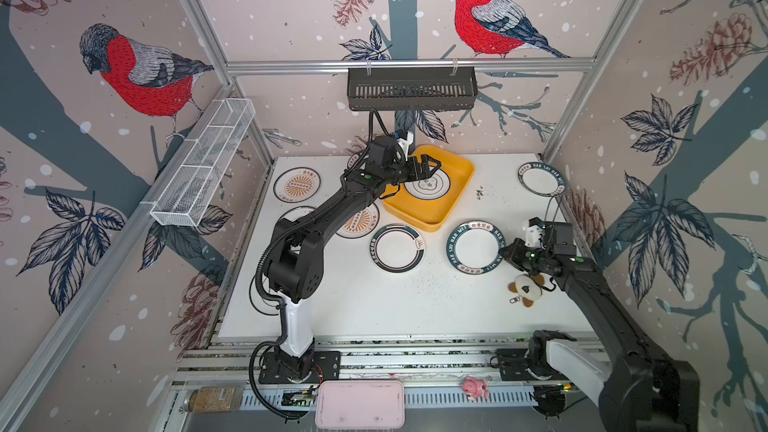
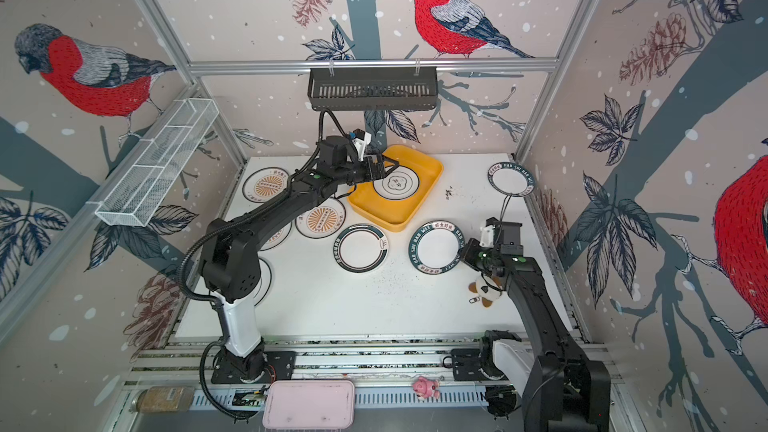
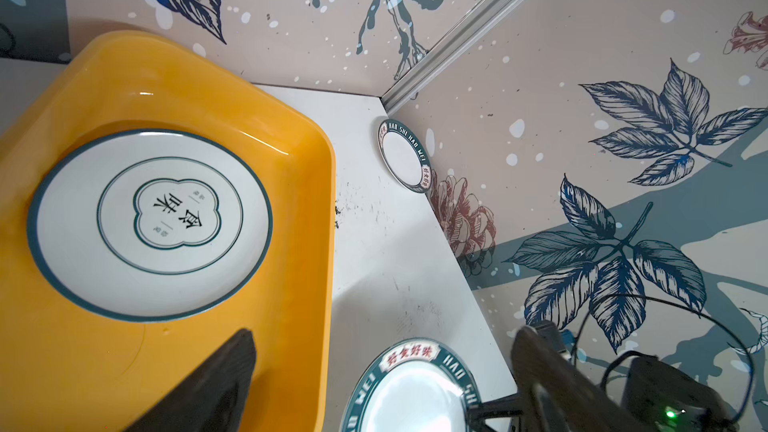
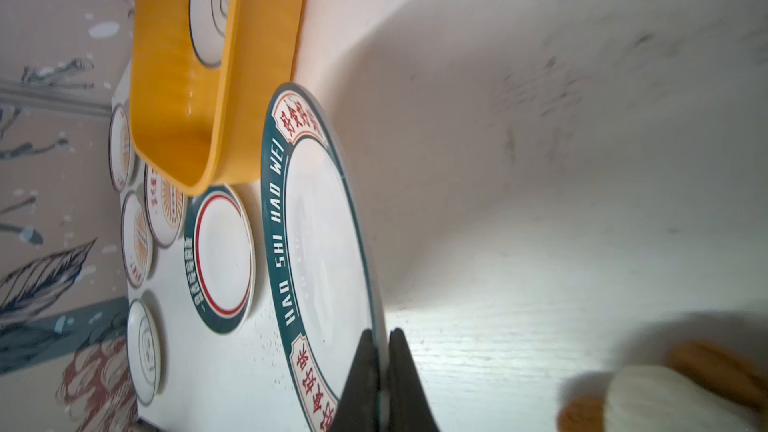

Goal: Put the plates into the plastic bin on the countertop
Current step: 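Lift the green-rimmed plate upright with the right gripper toward the left gripper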

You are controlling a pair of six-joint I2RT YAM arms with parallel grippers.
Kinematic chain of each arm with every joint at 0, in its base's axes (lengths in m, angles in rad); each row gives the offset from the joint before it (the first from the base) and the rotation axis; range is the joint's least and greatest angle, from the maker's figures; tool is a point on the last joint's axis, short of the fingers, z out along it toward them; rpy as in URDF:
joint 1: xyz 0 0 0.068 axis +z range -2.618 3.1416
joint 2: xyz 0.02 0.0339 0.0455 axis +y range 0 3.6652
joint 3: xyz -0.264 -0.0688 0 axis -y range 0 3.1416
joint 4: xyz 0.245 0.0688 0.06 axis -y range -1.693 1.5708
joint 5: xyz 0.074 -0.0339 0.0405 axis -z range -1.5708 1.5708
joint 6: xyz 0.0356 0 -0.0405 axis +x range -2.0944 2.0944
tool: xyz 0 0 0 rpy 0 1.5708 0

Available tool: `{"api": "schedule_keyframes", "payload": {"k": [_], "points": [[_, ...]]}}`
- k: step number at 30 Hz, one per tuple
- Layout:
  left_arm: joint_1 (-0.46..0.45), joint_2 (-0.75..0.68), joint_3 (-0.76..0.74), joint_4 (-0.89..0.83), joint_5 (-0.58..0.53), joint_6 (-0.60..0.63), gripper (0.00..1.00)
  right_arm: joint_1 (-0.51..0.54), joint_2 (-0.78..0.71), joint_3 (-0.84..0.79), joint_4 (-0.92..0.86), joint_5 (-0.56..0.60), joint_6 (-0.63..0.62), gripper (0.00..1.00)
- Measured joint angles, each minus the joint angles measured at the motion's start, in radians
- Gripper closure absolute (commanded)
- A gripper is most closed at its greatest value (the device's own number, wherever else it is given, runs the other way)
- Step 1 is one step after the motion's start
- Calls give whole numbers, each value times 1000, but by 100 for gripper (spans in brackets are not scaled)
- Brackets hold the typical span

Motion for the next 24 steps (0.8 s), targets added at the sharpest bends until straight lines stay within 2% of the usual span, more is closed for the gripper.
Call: {"api": "schedule_keyframes", "payload": {"k": [6, 11, 16, 19, 24], "points": [[-5, 61, 82, -56, 86, 45, 5, -48, -105, 72, 47, 5, 98, 98], [-27, 81, 80, -80, 147, 53, 6, -56, -119, 63, 248, -27, 251, 98], [-53, 97, 85, -88, 194, 60, 10, -52, -72, 43, 437, -77, 370, 99], [-63, 110, 97, -100, 211, 61, 18, -37, -42, 60, 489, -103, 391, 99], [-68, 117, 95, -88, 246, 55, 43, -13, -10, 77, 527, -115, 392, 98]]}}
